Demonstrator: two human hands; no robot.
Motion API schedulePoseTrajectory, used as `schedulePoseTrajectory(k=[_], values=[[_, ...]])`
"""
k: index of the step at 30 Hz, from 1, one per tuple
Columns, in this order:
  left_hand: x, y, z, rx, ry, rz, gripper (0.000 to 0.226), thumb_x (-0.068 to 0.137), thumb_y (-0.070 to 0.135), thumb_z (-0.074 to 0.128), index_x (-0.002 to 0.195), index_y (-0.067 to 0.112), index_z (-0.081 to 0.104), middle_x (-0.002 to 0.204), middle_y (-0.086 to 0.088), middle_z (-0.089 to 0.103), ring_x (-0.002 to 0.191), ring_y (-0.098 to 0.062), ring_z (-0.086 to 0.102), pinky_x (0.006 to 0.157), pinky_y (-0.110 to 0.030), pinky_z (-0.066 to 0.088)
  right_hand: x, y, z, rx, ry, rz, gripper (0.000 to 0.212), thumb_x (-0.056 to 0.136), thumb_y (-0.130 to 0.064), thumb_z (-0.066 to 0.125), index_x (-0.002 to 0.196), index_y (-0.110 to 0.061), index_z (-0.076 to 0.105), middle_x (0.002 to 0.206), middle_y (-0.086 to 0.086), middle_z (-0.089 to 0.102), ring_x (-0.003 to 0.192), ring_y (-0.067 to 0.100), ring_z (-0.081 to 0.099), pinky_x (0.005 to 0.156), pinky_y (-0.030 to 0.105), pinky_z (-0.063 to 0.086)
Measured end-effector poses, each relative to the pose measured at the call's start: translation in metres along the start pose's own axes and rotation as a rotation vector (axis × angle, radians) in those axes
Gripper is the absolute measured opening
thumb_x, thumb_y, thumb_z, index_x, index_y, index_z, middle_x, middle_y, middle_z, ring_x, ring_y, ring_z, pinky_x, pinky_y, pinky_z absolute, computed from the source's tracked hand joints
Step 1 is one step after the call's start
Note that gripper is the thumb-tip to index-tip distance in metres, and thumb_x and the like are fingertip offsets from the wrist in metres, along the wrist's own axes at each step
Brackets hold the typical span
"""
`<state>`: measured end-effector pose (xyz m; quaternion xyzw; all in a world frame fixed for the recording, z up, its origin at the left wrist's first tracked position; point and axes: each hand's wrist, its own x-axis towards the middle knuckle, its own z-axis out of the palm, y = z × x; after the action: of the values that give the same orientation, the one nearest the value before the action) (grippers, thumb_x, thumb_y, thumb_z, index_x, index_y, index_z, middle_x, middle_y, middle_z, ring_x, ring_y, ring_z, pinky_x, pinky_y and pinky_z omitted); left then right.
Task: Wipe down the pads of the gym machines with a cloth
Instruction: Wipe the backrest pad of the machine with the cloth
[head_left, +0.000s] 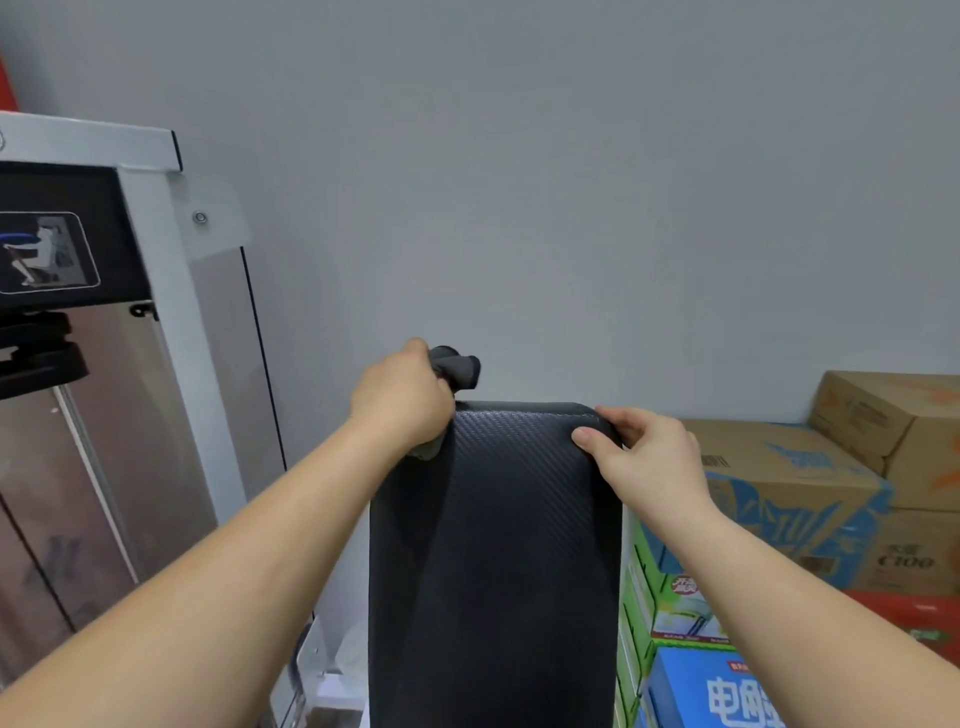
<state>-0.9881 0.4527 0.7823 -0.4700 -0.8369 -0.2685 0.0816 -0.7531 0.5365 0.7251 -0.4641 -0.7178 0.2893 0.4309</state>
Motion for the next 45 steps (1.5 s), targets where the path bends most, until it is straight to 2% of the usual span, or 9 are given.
schedulePoseTrajectory(k=[6, 10, 13, 21, 26, 30, 34, 37, 45], values=[[-0.035, 0.093, 0.051, 0.083, 0.172, 0.279, 0.033, 0.095, 0.021, 0.055, 0.127, 0.019, 0.048, 0.120, -0.007, 0.057, 0.114, -0.029, 0.047, 0.074, -0.038, 0.042, 0.002, 0.004, 0.002, 0.002, -0.018, -0.064, 0.029, 0.091, -0.033, 0.072, 0.119, -0.026, 0.074, 0.101, -0.017, 0.074, 0.105, 0.007, 0.067, 0.093, 0.029, 0.053], [-0.048, 0.075, 0.059, 0.083, 0.270, 0.370, 0.048, 0.093, 0.028, 0.059, 0.139, 0.030, 0.047, 0.132, -0.005, 0.052, 0.117, -0.031, 0.045, 0.085, -0.043, 0.043, -0.008, -0.002, -0.019, 0.278, -0.317, 0.106, 0.048, 0.100, 0.000, 0.047, 0.136, -0.028, 0.061, 0.119, -0.015, 0.067, 0.116, 0.006, 0.061, 0.091, 0.019, 0.049], [-0.066, 0.086, 0.068, 0.121, 0.318, 0.312, 0.052, 0.090, 0.026, 0.060, 0.138, 0.035, 0.044, 0.137, -0.006, 0.047, 0.116, -0.032, 0.044, 0.083, -0.044, 0.037, -0.033, 0.023, -0.026, 0.288, -0.191, 0.257, 0.052, 0.097, 0.004, 0.044, 0.141, -0.021, 0.058, 0.131, -0.006, 0.064, 0.128, 0.014, 0.057, 0.109, 0.034, 0.047], [-0.193, 0.031, 0.180, 0.285, 0.007, 0.787, 0.077, 0.066, 0.017, 0.075, 0.138, 0.033, 0.051, 0.117, -0.008, 0.056, 0.099, -0.034, 0.050, 0.067, -0.043, 0.041, -0.114, 0.077, -0.021, 0.173, -0.111, 0.482, 0.033, 0.097, -0.008, 0.053, 0.127, -0.015, 0.065, 0.121, 0.010, 0.068, 0.114, 0.027, 0.063, 0.104, 0.049, 0.051], [-0.210, -0.028, 0.158, 0.473, -0.130, 1.055, 0.068, 0.080, 0.014, 0.070, 0.140, 0.030, 0.041, 0.144, -0.013, 0.037, 0.103, -0.034, 0.050, 0.069, -0.044, 0.042, -0.127, 0.066, -0.009, 0.058, -0.170, 0.404, 0.047, 0.101, -0.021, 0.058, 0.147, -0.016, 0.049, 0.118, 0.000, 0.061, 0.113, 0.023, 0.057, 0.101, 0.042, 0.049], [-0.136, -0.053, 0.089, 0.231, 0.184, 0.692, 0.072, 0.072, 0.007, 0.070, 0.140, 0.023, 0.053, 0.151, -0.017, 0.040, 0.101, -0.039, 0.052, 0.072, -0.044, 0.047, -0.124, 0.054, 0.012, 0.004, -0.178, 0.323, 0.063, 0.100, -0.030, 0.060, 0.157, -0.019, 0.034, 0.156, 0.006, 0.045, 0.142, 0.028, 0.044, 0.115, 0.048, 0.039], [-0.110, -0.055, 0.073, 0.089, 0.243, 0.433, 0.092, 0.080, 0.012, 0.065, 0.161, 0.018, 0.022, 0.146, -0.012, 0.040, 0.108, -0.035, 0.047, 0.081, -0.045, 0.048, -0.113, 0.051, 0.026, -0.112, -0.120, 0.268, 0.052, 0.101, -0.031, 0.058, 0.149, -0.016, 0.046, 0.141, 0.005, 0.060, 0.128, 0.029, 0.056, 0.104, 0.044, 0.047], [-0.133, -0.056, 0.106, 0.024, 0.259, 0.330, 0.088, 0.072, 0.009, 0.073, 0.152, 0.016, 0.035, 0.136, -0.011, 0.048, 0.104, -0.033, 0.050, 0.082, -0.045, 0.047, -0.107, 0.058, 0.027, -0.171, -0.029, 0.286, 0.046, 0.098, -0.035, 0.064, 0.140, -0.016, 0.058, 0.119, 0.006, 0.070, 0.116, 0.029, 0.062, 0.096, 0.043, 0.051], [-0.219, -0.124, 0.186, 0.248, 0.125, 0.772, 0.066, 0.070, 0.013, 0.074, 0.133, 0.021, 0.053, 0.121, -0.005, 0.056, 0.089, -0.028, 0.053, 0.066, -0.038, 0.039, -0.109, 0.068, 0.036, -0.097, 0.036, 0.311, 0.037, 0.096, -0.037, 0.067, 0.126, -0.015, 0.063, 0.092, -0.001, 0.066, 0.098, 0.025, 0.062, 0.089, 0.040, 0.051]])
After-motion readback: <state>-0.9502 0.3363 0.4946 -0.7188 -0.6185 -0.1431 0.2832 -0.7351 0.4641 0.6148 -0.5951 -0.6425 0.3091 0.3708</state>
